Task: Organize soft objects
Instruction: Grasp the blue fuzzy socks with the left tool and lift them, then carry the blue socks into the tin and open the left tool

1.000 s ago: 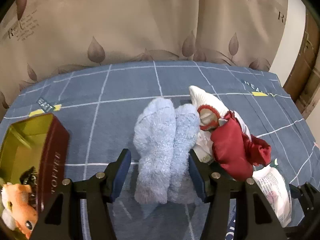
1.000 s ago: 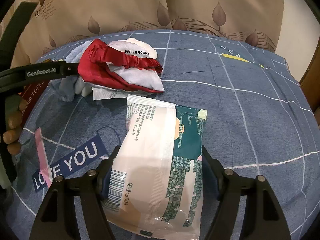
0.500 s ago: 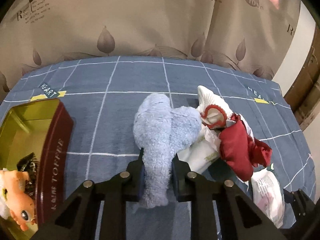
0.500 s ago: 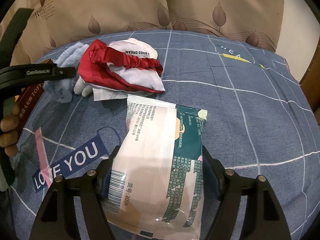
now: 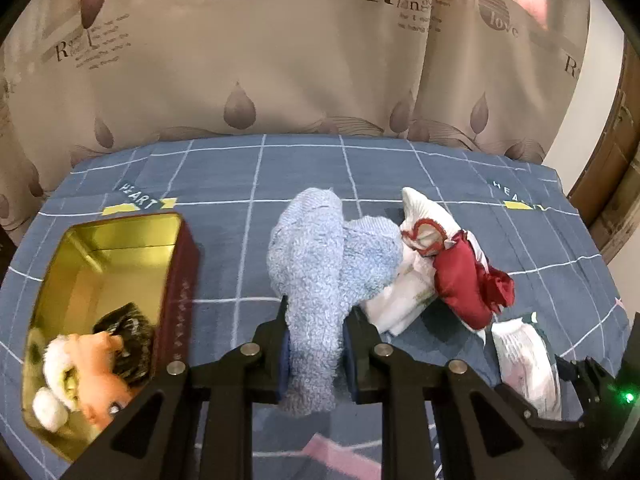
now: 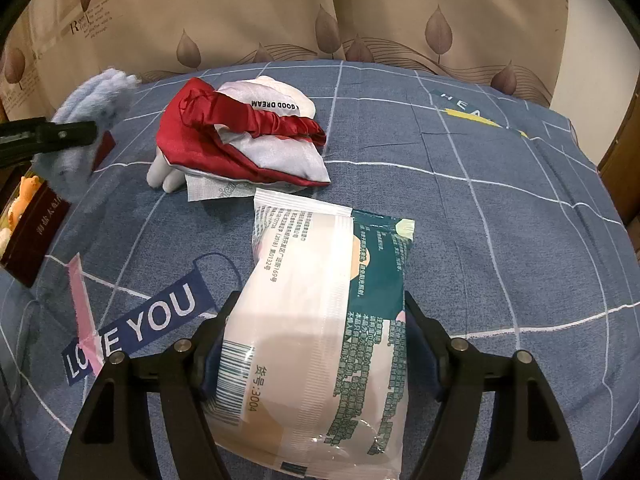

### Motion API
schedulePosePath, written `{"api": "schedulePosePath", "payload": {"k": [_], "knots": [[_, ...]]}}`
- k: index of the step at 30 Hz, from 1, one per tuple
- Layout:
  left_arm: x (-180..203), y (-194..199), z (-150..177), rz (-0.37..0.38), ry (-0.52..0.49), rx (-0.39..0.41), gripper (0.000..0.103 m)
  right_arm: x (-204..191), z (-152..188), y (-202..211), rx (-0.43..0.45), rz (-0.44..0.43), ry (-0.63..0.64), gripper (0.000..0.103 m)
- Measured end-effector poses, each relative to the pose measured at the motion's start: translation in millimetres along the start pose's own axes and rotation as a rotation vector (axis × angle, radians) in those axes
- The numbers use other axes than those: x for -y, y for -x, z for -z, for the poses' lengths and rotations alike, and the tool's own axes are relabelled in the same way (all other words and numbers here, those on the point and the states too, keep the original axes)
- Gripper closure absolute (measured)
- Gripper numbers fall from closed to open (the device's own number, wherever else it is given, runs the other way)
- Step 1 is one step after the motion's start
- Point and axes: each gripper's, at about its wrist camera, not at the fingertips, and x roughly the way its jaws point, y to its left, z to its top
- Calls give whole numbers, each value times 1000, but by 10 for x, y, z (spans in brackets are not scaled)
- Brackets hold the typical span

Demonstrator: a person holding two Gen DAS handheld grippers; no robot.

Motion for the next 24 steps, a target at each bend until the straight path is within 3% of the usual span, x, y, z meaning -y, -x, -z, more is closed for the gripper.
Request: {"api": "schedulePosePath", "payload": {"k": [7,24], "knots": [[-188,242,-6,-28,15,3,82,7,2,-1,0,-2,-1,31],[-1033,488,-21,-196,64,14,82,10,7,-2,1,-2,-1,31]]}}
